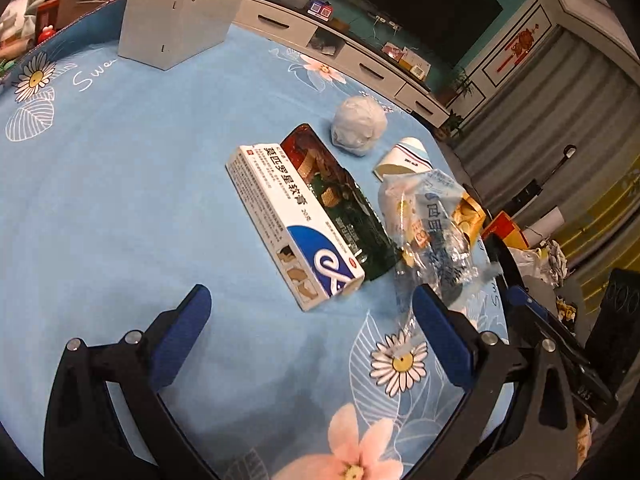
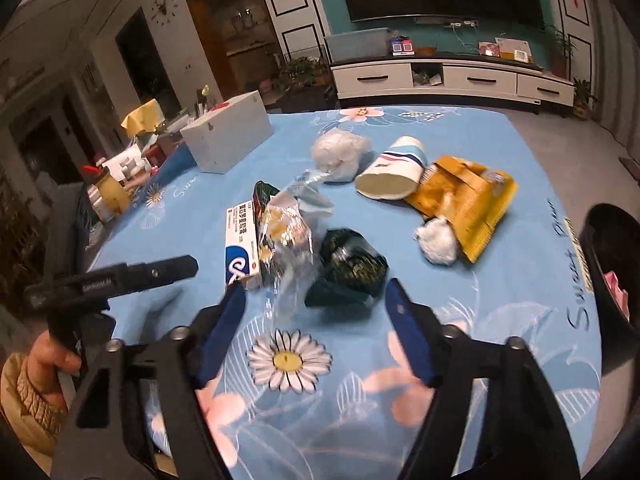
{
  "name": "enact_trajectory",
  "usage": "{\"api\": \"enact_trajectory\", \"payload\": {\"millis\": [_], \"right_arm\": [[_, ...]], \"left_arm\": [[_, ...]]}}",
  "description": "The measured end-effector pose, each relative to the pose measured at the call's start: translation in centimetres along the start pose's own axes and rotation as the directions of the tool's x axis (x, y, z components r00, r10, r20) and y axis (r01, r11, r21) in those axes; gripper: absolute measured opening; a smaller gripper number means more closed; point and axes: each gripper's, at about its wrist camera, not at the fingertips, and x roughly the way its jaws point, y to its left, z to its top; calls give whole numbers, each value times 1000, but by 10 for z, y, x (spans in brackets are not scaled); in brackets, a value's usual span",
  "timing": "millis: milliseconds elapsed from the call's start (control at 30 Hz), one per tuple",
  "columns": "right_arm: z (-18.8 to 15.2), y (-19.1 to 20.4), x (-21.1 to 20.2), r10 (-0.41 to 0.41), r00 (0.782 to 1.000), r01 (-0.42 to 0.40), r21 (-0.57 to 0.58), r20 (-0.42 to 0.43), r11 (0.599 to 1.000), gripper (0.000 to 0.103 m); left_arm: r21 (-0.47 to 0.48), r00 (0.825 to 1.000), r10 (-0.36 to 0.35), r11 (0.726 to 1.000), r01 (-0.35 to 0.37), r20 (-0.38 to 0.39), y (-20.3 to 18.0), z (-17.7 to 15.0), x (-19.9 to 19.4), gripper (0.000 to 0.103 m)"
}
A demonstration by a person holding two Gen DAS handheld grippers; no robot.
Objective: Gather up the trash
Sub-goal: 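Grasp the dark green bag with the left tool while the right tool grasps the clear plastic bag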
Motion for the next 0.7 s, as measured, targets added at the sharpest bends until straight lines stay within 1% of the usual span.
{"api": "enact_trajectory", "payload": {"millis": [67, 133, 200, 267, 300, 367, 433, 467, 500, 567, 600, 633, 667, 700], "right_arm": [[7, 5, 13, 13, 1000, -13, -1, -7, 1000, 61], [10, 10, 22, 23, 1000, -23, -7, -14, 1000, 54], [12, 16, 32, 24, 999, -24, -26, -24, 999, 36], [12, 18, 39, 8, 999, -9, -31, -33, 999, 23], [12, 17, 41, 9, 999, -10, -23, -36, 1000, 18], [13, 13, 39, 23, 999, -23, 4, -23, 1000, 11], [14, 7, 31, 43, 999, -43, 41, 5, 998, 8], [15, 2, 23, 70, 997, -72, 71, 22, 995, 8], [17, -6, 11, 122, 991, -128, 119, 58, 985, 8], [20, -14, -11, 157, 980, -174, 147, 126, 974, 8], [21, -20, -26, 148, 975, -173, 151, 167, 973, 8], [22, -25, -35, 127, 974, -157, 153, 187, 976, 8], [23, -30, -43, 92, 975, -125, 156, 205, 980, 8], [21, -43, -57, 5, 975, -44, 168, 222, 985, 8]], "left_arm": [[11, 1000, 3, 1000, -3, 2, -2, 2, 4, 100], [28, 1000, 13, 1000, -13, 6, -2, 5, 3, 100], [42, 1000, 25, 999, -25, 8, -2, 6, 5, 100], [45, 1000, 25, 999, -25, 6, -1, 6, 6, 100], [44, 1000, 24, 999, -24, 6, 1, 6, 6, 100], [48, 1000, 27, 998, -27, 5, 3, 5, 5, 100], [57, 1000, 24, 998, -24, 6, 1, 5, 5, 100], [61, 1000, 20, 998, -20, 6, 0, 6, 5, 100], [71, 1000, 8, 997, -9, 6, -3, 6, 4, 100], [92, 1000, -11, 996, 10, 9, -10, 5, 2, 100], [111, 1000, -24, 994, 23, 9, -17, 4, 2, 100], [131, 999, -38, 991, 36, 6, -24, 4, 2, 100], [151, 999, -52, 987, 51, 0, -33, 3, 4, 100], [166, 998, -63, 984, 64, -8, -40, 2, 6, 100]]}}
